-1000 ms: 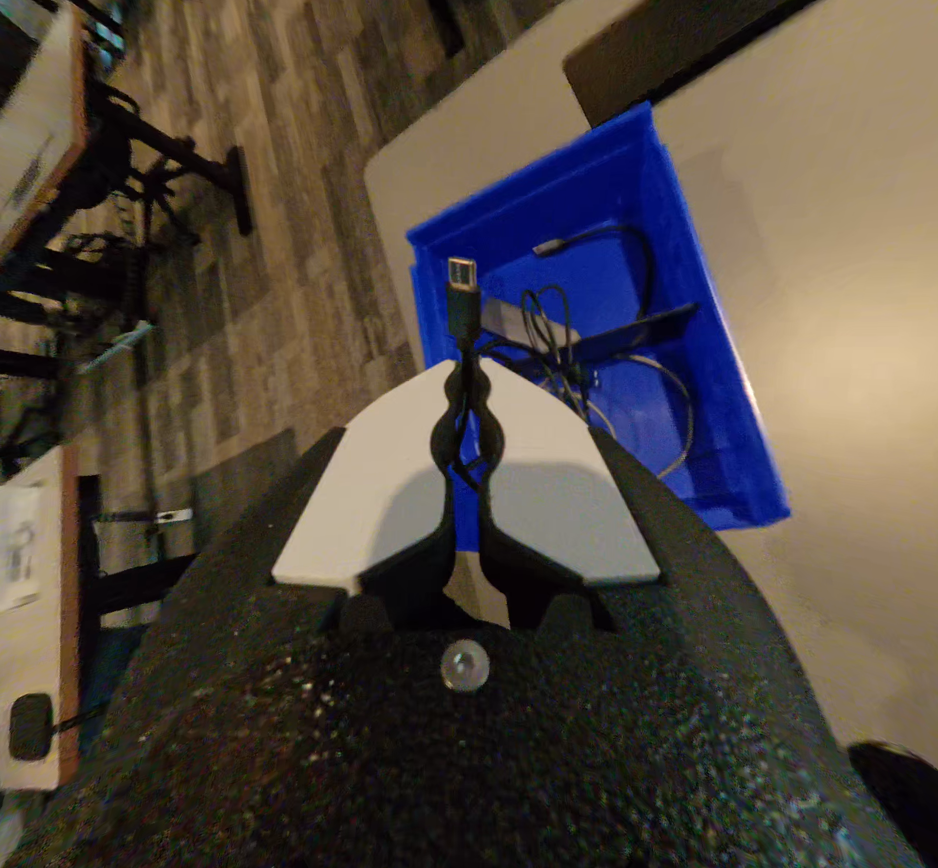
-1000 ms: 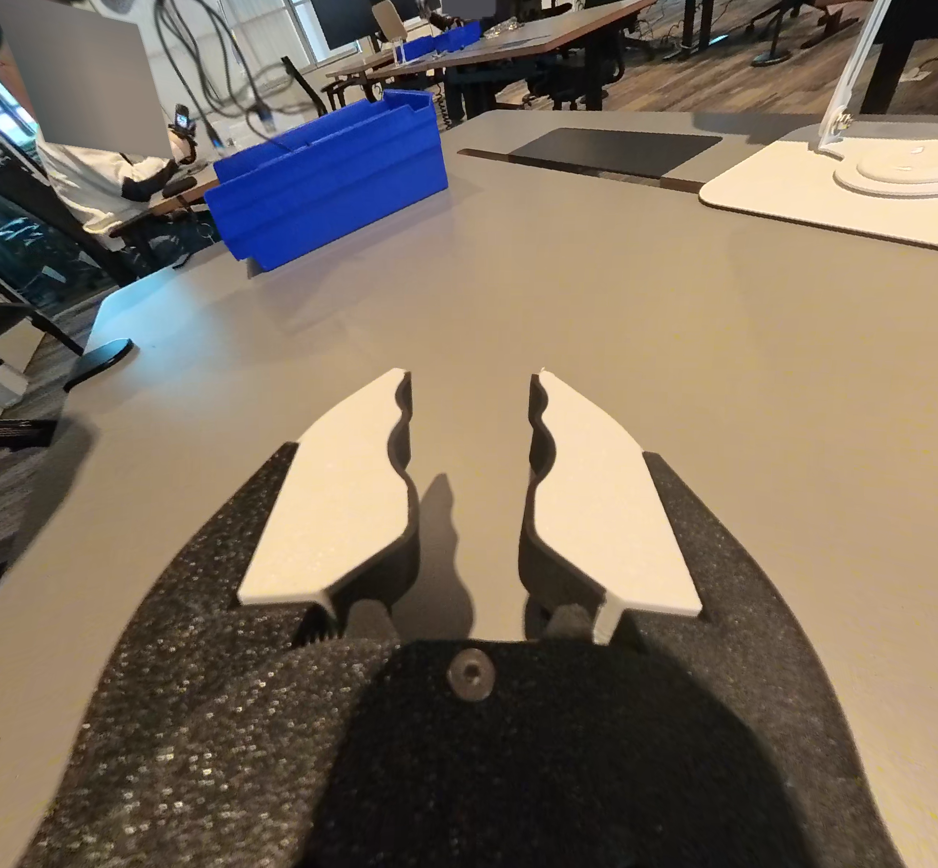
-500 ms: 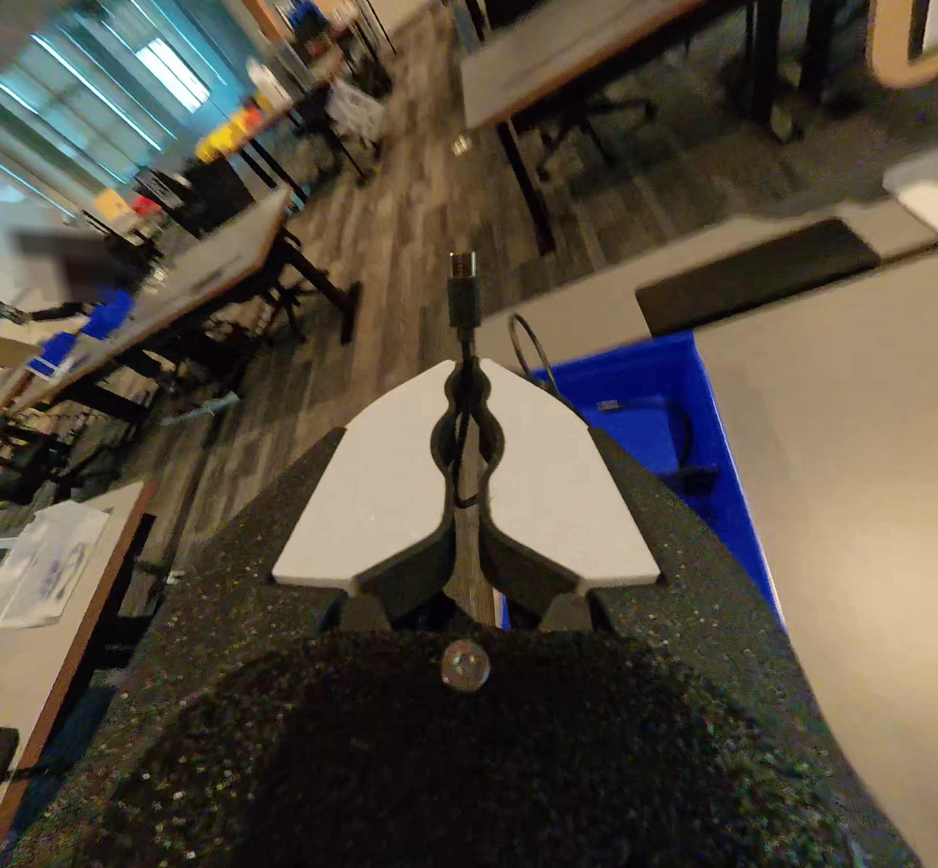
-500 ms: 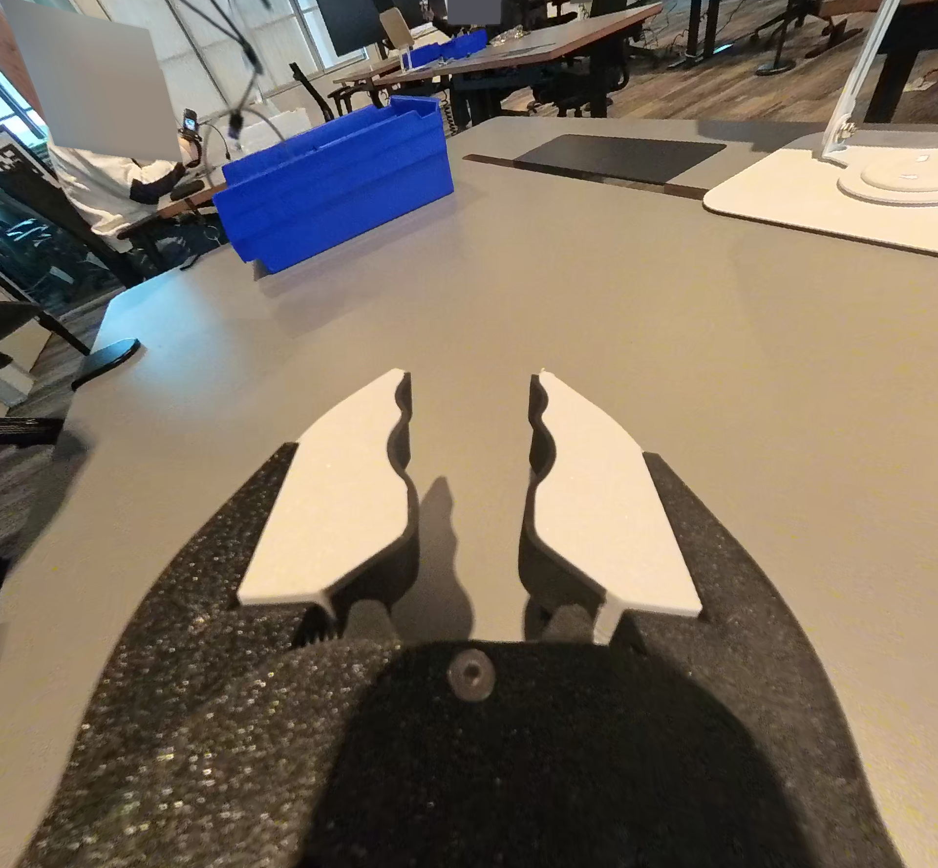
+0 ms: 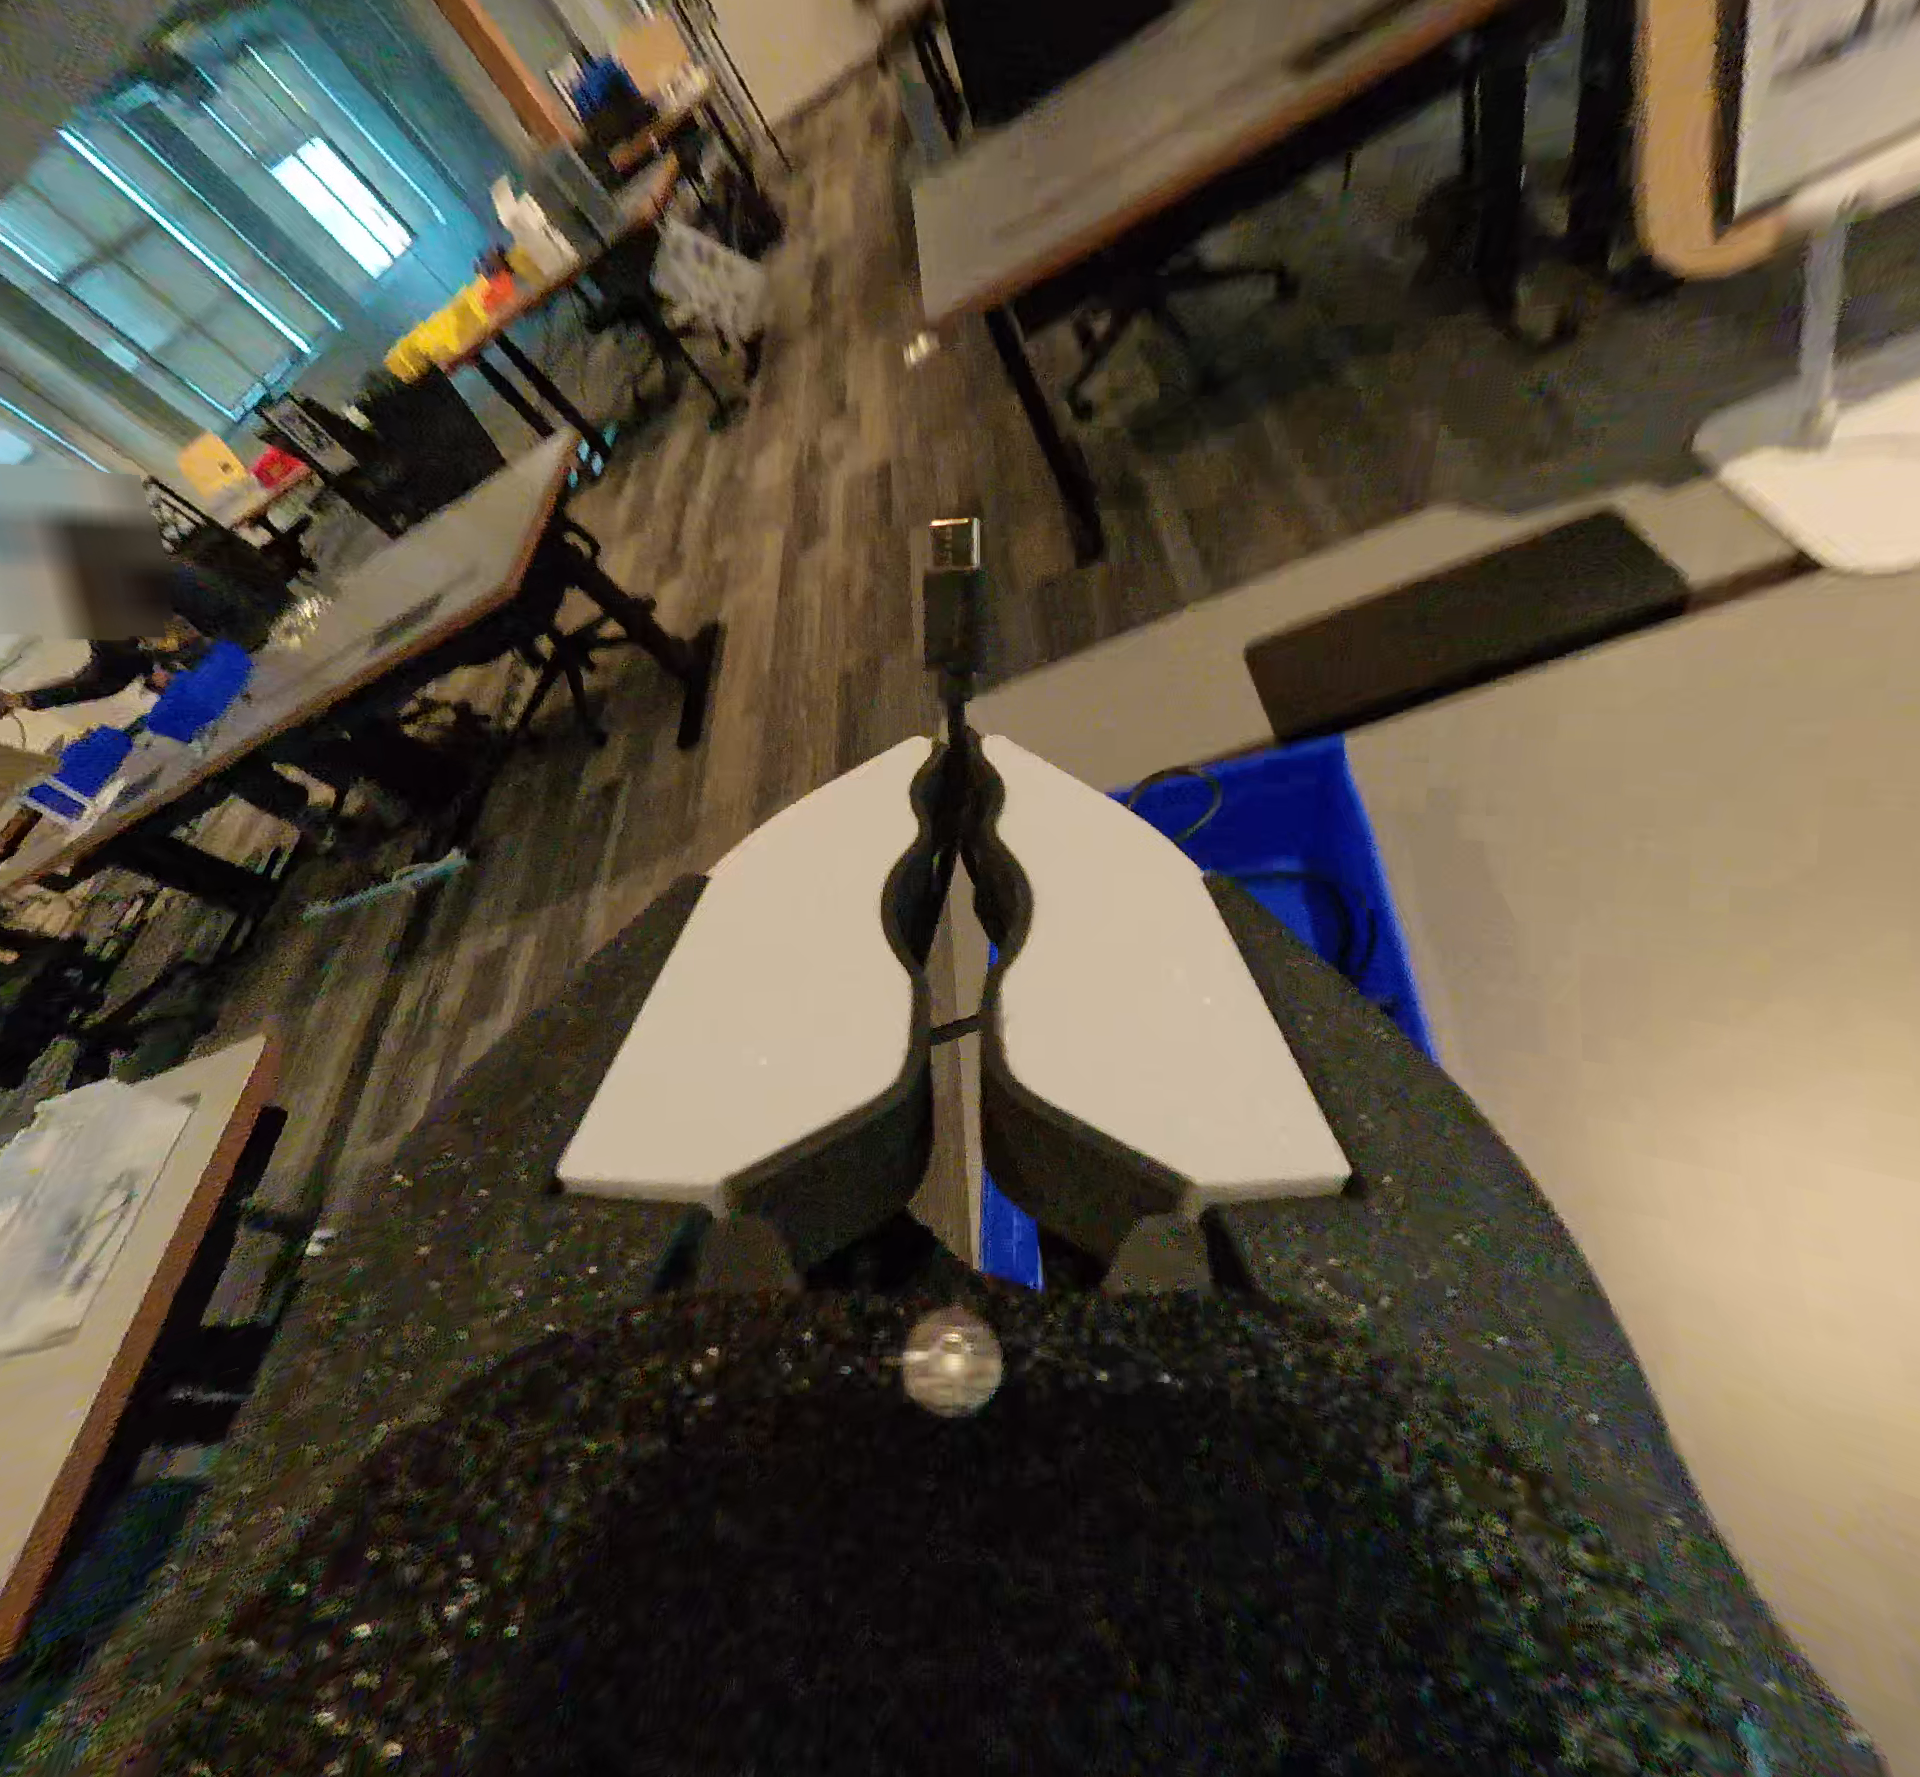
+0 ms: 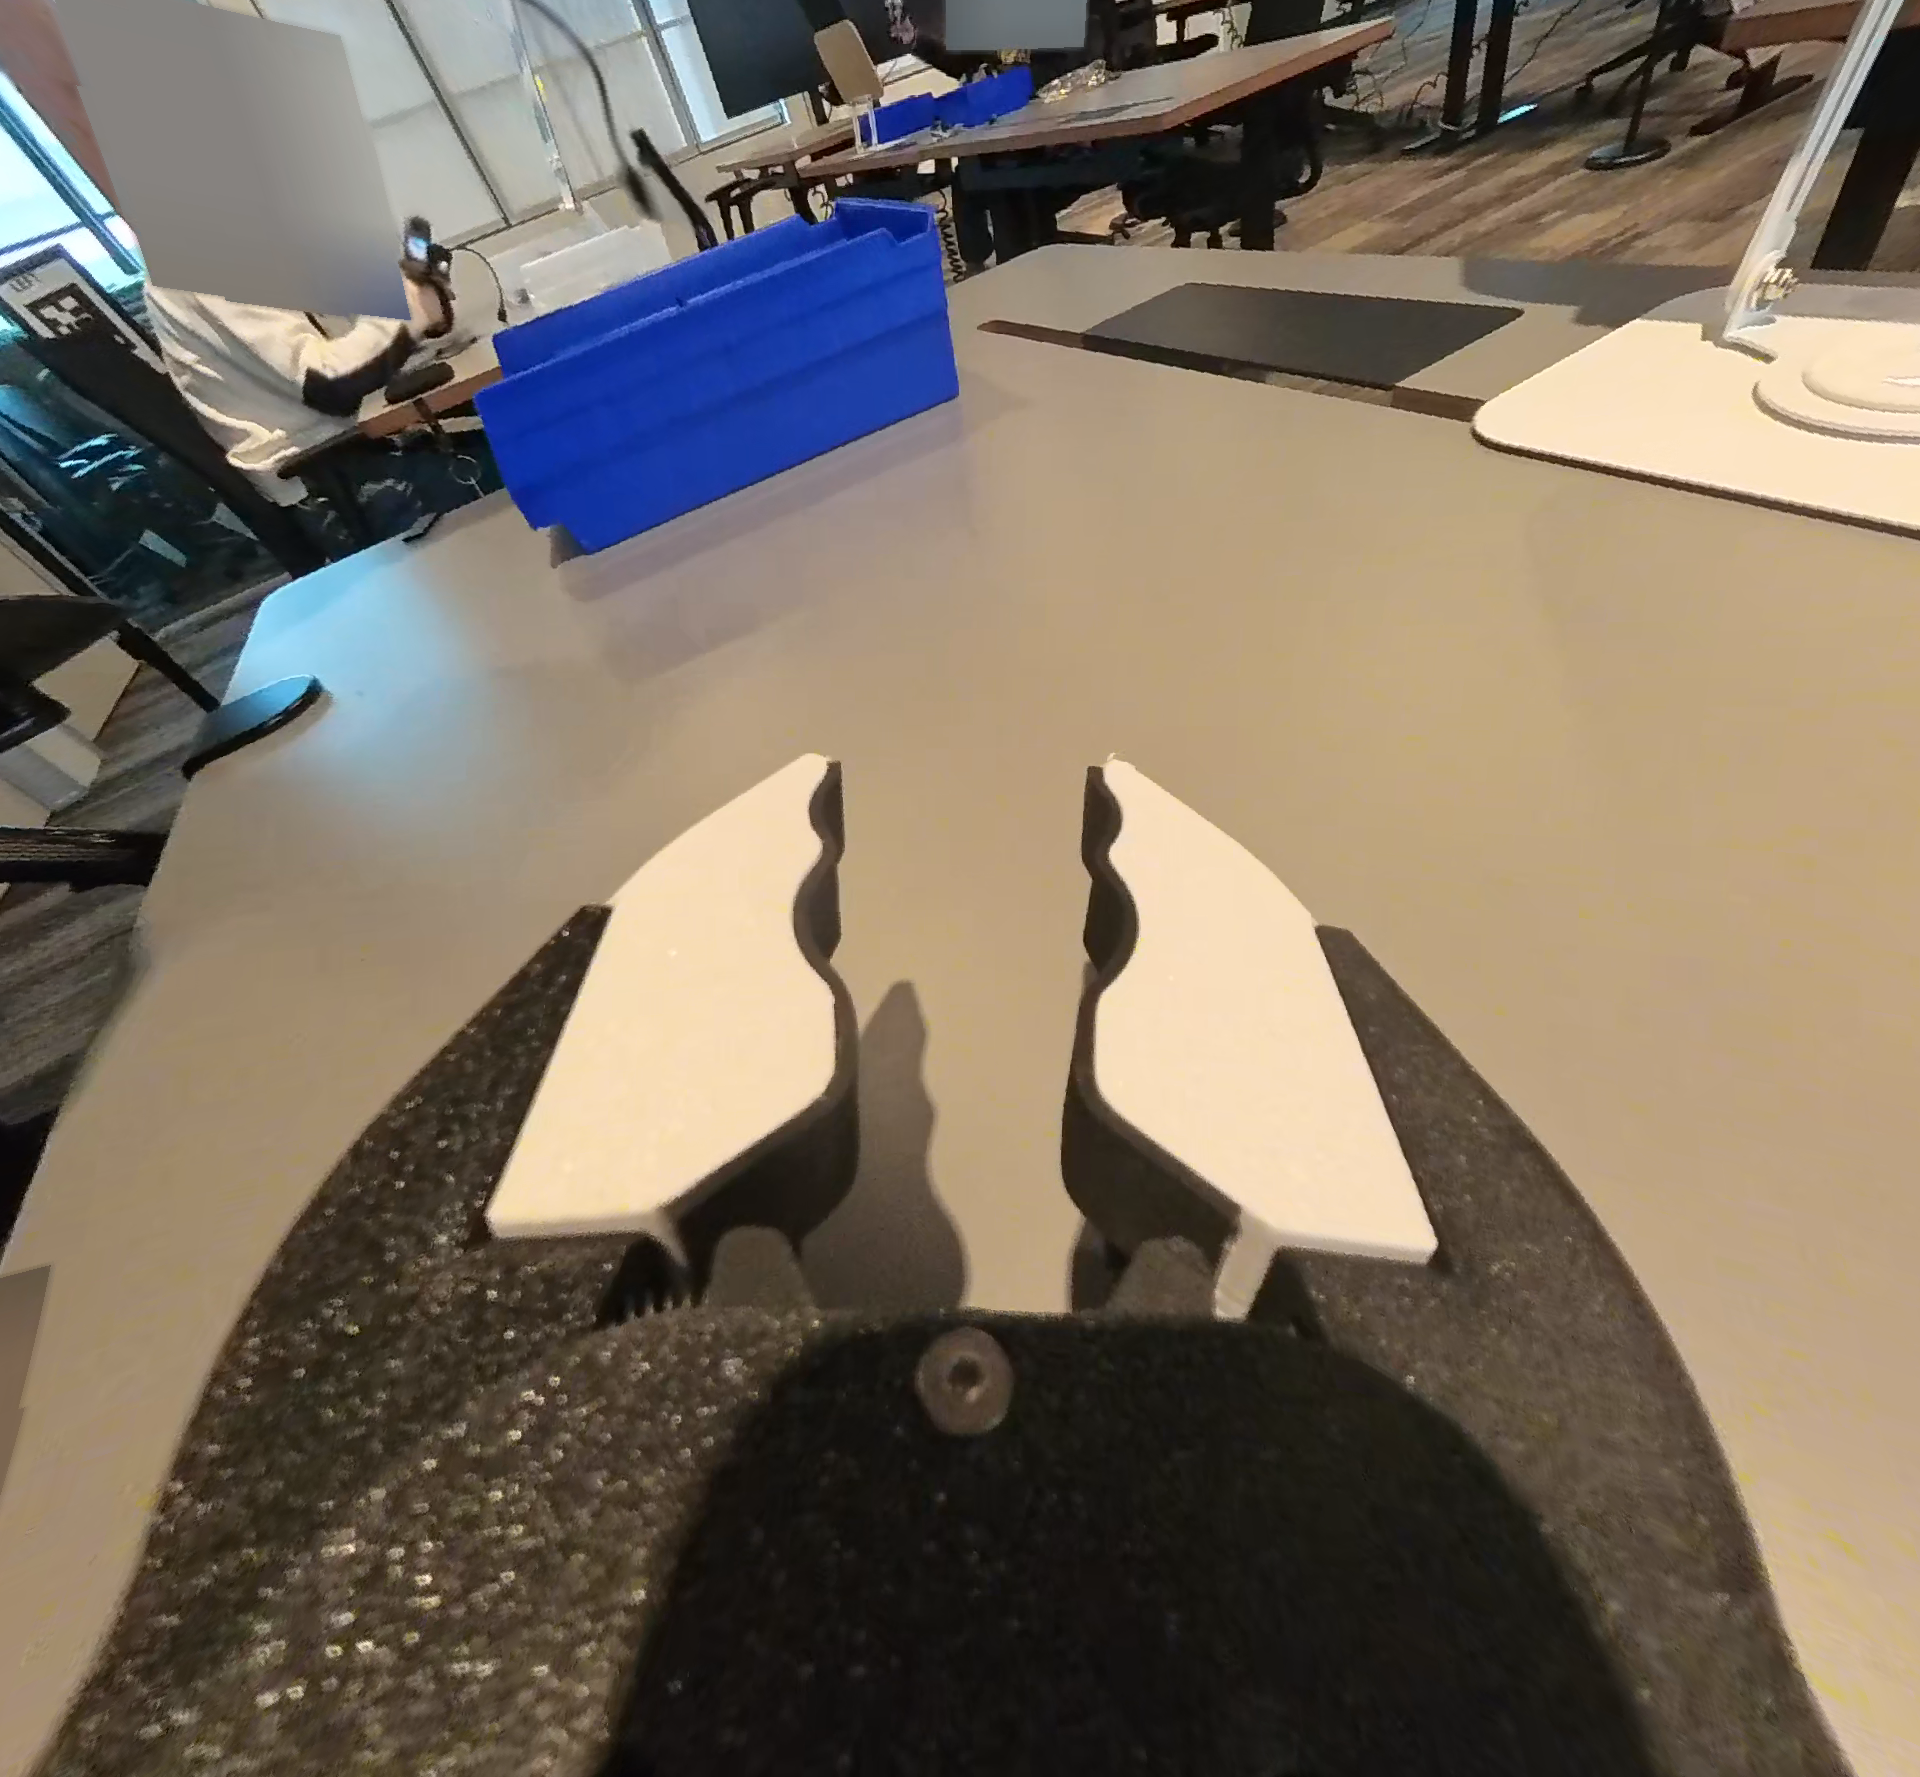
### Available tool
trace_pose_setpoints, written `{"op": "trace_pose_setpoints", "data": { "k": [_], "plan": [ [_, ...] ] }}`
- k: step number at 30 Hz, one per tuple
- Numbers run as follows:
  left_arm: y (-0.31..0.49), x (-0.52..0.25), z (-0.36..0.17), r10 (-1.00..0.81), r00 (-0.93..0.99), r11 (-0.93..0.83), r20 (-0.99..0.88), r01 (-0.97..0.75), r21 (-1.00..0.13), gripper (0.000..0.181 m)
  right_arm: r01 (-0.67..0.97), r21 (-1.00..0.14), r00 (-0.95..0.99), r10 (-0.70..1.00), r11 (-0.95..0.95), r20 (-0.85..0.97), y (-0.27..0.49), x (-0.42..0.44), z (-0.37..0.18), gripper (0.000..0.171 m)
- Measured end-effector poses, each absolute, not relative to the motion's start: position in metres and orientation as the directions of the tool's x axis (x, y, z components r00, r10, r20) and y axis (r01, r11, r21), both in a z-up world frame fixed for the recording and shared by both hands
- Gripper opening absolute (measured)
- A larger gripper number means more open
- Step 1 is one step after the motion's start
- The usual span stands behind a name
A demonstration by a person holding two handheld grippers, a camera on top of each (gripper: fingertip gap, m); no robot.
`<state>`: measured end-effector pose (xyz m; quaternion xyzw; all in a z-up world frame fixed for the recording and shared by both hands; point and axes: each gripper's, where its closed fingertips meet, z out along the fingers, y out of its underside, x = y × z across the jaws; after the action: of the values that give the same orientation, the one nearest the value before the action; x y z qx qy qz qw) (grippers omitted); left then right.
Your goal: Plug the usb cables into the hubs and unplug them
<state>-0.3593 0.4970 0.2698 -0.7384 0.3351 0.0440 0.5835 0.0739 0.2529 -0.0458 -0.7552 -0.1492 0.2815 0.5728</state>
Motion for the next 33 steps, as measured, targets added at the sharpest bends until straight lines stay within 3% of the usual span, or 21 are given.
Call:
{"op": "trace_pose_setpoints", "data": {
  "k": [5,10,16,22,33],
  "plan": [
    [0.481,-0.34,0.291,-0.462,0.755,-0.028,-0.465,-0.536,-0.843,0.003,-0.093,-0.953,0.795,0.555,-0.288,-0.246,0.25,0.073,-0.044,0.044],
    [0.442,-0.271,0.273,-0.657,0.643,0.008,-0.394,-0.516,-0.856,0.003,-0.09,-0.956,0.797,0.555,-0.279,-0.237,0.249,0.073,-0.044,0.044],
    [0.388,-0.16,0.204,-0.884,0.396,0.001,-0.246,-0.526,-0.85,0.003,-0.093,-0.959,0.802,0.55,-0.269,-0.232,0.248,0.075,-0.042,0.044],
    [0.35,-0.075,0.12,-0.976,0.2,-0.045,-0.082,-0.559,-0.828,0.003,-0.126,-0.967,0.818,0.528,-0.222,-0.228,0.247,0.082,-0.036,0.044],
    [0.314,-0.033,-0.02,-0.981,0.103,-0.189,0.164,-0.702,-0.687,0.003,-0.149,-0.966,0.814,0.528,-0.212,-0.242,0.244,0.085,-0.033,0.044]
  ]
}}
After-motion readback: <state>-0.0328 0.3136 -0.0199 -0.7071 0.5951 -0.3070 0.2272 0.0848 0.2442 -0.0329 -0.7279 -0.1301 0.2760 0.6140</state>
